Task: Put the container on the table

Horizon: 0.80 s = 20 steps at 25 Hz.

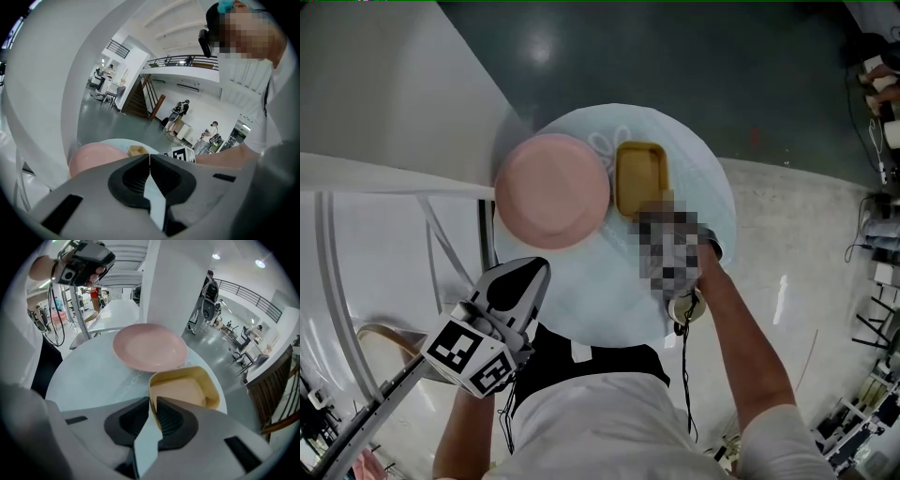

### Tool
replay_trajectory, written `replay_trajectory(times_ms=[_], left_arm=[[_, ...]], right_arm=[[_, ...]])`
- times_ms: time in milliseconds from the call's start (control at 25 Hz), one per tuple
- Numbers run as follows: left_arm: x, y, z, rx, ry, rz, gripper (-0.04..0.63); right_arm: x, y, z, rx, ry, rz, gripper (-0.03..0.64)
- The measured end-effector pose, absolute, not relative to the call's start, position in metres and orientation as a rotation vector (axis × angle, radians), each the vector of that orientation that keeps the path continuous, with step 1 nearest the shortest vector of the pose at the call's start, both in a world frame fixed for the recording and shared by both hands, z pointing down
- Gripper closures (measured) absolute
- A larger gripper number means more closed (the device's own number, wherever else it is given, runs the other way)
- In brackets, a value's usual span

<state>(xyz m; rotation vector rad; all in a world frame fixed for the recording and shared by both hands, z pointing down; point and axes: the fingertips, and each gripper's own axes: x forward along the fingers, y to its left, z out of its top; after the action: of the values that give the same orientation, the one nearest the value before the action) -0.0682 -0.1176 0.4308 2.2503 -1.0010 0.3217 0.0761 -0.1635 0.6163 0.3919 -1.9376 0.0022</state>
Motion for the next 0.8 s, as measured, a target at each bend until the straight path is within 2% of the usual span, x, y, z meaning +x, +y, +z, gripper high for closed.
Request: replay_trajectory(times_ms=[400,800], left_arm=[[-0.062,-0.114,0.400,2.346,-0.924,0.299,0.568],[-0.063,-0.112,0.345,2.495,-0.826,0.253,0.568]], right_arm=[[0.082,-0.163,0.544,0.652,-2.080,0.173,0.536],[0.077,-0.150,0.422,1.004,-2.294,0.362,0.535]])
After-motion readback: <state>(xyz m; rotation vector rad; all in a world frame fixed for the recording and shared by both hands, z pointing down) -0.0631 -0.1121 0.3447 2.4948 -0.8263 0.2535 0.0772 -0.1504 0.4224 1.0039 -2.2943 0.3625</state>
